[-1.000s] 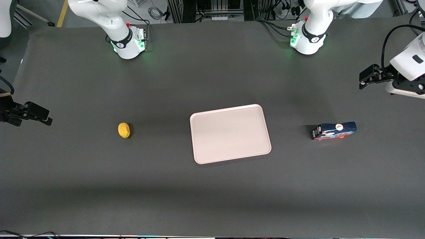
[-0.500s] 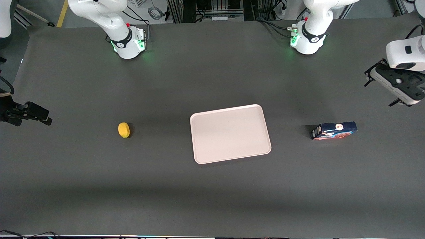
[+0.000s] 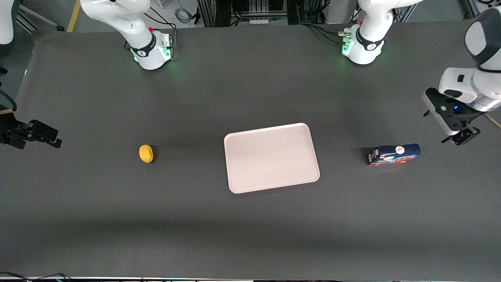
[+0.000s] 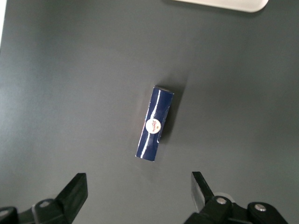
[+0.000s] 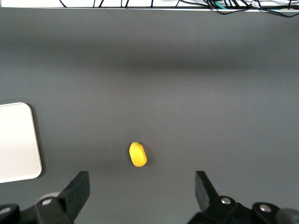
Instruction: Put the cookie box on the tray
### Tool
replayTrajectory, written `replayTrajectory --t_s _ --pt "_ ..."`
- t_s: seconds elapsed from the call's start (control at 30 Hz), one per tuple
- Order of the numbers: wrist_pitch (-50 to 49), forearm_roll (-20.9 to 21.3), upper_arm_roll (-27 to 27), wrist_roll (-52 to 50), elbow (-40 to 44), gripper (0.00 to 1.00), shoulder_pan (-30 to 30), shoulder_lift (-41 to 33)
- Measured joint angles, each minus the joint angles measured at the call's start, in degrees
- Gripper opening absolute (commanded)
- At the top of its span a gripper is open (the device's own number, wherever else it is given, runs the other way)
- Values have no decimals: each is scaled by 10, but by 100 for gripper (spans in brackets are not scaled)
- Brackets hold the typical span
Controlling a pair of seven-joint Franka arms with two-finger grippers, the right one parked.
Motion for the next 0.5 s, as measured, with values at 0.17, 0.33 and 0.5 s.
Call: replayTrajectory --t_s 0.17,0.33,0.5 --pt "49 0 -1 9 -39 100 0 11" --pt "94 1 -4 12 -73 100 0 25" --pt "151 2 -5 24 -110 100 -1 34"
